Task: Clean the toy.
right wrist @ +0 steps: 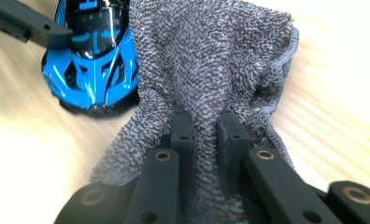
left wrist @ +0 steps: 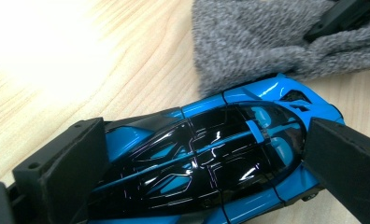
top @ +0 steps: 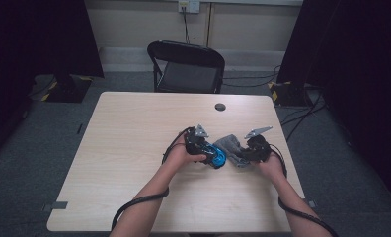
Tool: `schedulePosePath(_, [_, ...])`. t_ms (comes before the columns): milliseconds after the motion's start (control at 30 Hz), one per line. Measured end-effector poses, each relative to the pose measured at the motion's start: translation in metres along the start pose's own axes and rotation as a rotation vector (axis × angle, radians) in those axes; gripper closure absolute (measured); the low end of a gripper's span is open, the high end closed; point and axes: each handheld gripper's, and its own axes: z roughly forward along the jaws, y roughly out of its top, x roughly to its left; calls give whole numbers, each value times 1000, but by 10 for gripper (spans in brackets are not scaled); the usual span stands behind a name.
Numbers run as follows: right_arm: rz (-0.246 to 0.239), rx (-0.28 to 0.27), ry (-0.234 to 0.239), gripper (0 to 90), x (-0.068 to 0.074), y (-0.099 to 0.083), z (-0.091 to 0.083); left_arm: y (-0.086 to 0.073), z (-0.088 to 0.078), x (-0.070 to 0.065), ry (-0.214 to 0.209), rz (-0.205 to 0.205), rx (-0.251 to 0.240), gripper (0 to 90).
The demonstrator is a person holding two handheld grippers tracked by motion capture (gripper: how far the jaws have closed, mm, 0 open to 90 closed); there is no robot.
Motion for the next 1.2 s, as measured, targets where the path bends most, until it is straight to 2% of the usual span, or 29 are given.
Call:
schedulePosePath(233, [11,-11,-11,796,-3,-10,-16,0,0,0,2,0,-1,0])
schedulePosePath(367, [34,-27,-25,795,-7,-13,-24,0,0,0,3,2,-2,0])
schedulePosePath(567, [64,-62,-47,795,-15,-1,-29,-1,0,-1,3,-2,-8,0])
schedulePosePath(733, [60,-64,-59,795,-18,13,-23,-1,0,-1,3,-2,-10,0])
schedulePosePath(767, [52,-64,-68,795,-19,22,-17,-1,0,-1,2,-2,-10,0])
schedulePosePath(833, [57,-70,-62,793,-19,27,-13,-1,0,-1,1,0,-12,0])
schedulePosePath(1200, [9,-52,-62,791,-10,64,25,-3,0,-1,1,1,-27,0])
